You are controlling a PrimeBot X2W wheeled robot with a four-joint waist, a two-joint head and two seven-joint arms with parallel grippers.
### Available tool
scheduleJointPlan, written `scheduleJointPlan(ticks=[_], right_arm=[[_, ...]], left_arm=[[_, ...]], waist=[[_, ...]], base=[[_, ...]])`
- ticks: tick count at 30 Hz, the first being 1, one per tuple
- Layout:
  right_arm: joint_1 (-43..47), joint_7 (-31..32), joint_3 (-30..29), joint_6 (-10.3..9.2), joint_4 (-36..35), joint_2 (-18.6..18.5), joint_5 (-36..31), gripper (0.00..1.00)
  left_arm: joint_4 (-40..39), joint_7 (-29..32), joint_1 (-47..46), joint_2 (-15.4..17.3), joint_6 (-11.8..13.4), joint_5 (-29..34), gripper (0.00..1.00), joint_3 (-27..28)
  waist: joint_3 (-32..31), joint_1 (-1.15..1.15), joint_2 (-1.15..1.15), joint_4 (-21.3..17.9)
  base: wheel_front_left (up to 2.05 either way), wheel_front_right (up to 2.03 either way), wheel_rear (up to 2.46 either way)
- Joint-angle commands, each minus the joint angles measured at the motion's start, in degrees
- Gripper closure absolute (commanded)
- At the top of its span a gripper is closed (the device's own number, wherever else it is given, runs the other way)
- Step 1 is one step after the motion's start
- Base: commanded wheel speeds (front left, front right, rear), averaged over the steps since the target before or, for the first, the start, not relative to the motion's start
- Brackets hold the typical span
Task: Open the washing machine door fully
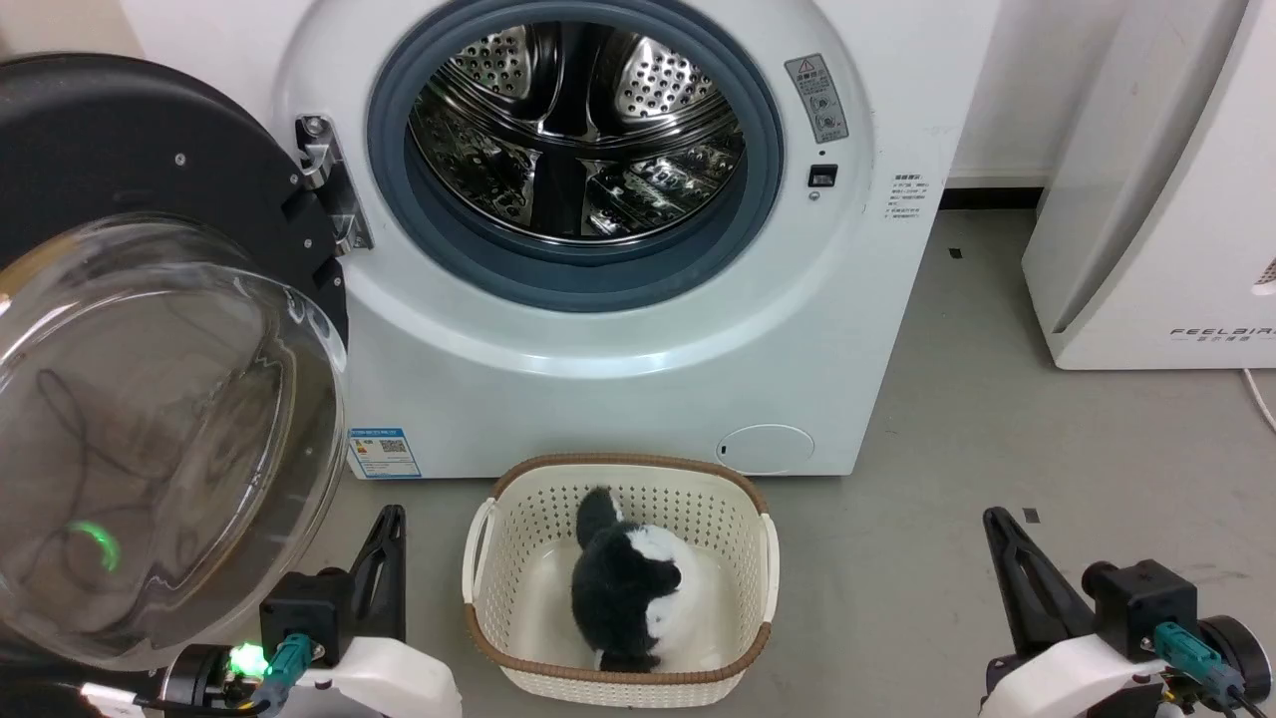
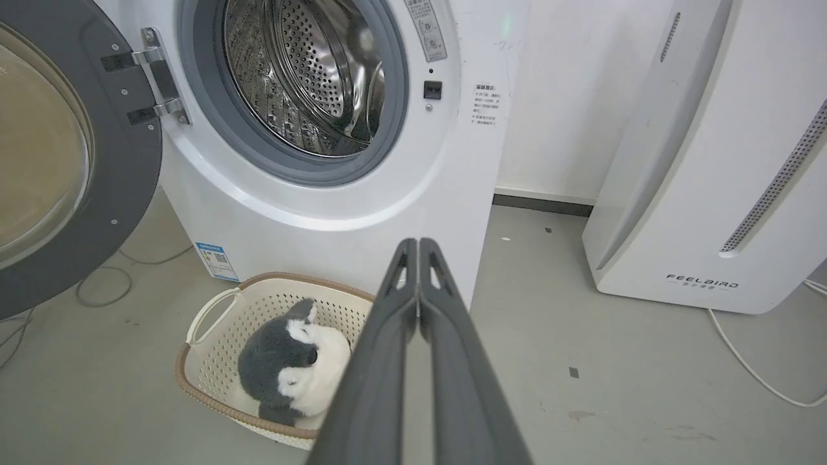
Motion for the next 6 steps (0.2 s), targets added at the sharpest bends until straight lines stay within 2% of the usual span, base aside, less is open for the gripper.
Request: scheduleJointPlan(ticks=[1,6], right_arm=[[-0.78,0.3,0.11,-0.04,-0.42,0.11,-0.3,1.0],[-1.01,0.47,0.18,-0.05,-0.58,0.11,-0.62,1.0]], left_arm=[[-0.39,0.31,-0.76,-0.51,-0.25,0.73,1.0,0.58],[-0.66,0.81,-0.85,-1.07,-0.84,1.6,1.0,1.37]], waist=[[0.01,0.0,0.0,0.02],[0.06,0.0,0.0,0.12]], base=[[0.0,0.0,0.0],[0.0,0.0,0.0]])
